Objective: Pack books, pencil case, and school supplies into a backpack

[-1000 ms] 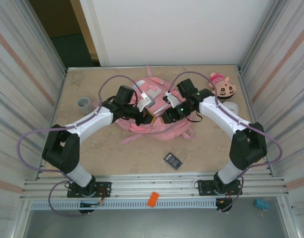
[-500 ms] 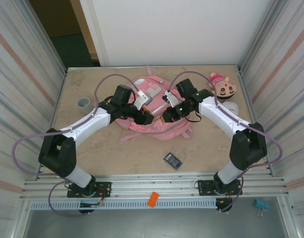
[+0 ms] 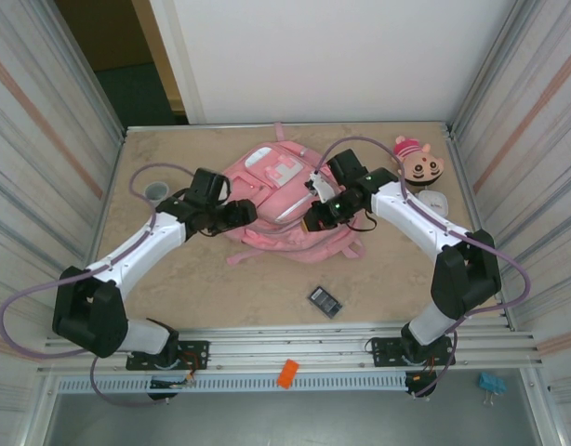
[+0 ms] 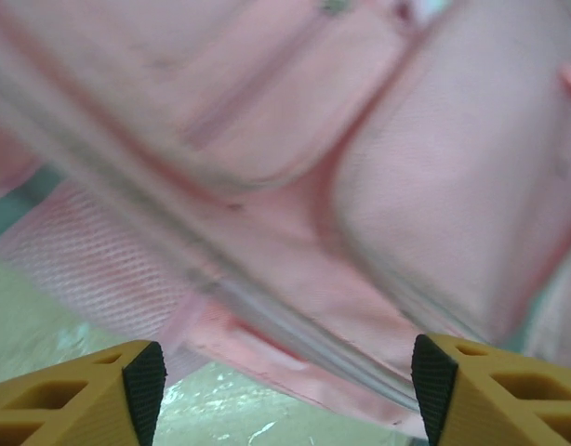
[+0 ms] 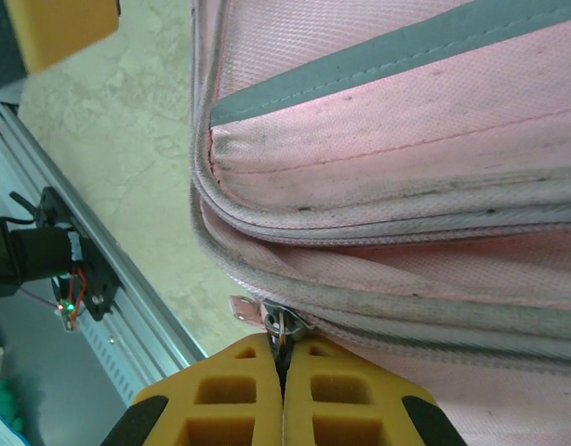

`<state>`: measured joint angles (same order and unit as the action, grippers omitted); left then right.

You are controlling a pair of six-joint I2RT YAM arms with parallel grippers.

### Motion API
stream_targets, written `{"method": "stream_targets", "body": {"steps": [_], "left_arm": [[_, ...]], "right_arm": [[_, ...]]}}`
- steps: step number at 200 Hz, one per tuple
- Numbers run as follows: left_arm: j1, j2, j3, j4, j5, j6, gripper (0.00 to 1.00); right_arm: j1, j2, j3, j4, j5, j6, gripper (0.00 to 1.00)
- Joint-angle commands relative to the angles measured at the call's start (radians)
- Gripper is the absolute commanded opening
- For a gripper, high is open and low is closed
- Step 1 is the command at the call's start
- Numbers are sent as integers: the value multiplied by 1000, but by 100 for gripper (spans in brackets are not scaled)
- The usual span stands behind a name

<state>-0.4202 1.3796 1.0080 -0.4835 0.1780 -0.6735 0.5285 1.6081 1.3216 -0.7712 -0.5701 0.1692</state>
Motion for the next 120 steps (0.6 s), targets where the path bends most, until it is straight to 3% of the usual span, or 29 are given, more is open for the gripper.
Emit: {"method": "stream_targets", "body": {"steps": [1,33,74,120], "left_arm": [[39,-9,-65,29,-27,-216,71],[49,89,-110,227,39,-291,64],[53,305,35,376,83,-317,41],[91,485,336,350,96,-269,40]], "right_arm": [[34,-2,19,13,6,54,0],[68,3,17,24,4,106,0],[128,22,34,68,-10,201,0],[171,104,85,85,54,316,0]]}}
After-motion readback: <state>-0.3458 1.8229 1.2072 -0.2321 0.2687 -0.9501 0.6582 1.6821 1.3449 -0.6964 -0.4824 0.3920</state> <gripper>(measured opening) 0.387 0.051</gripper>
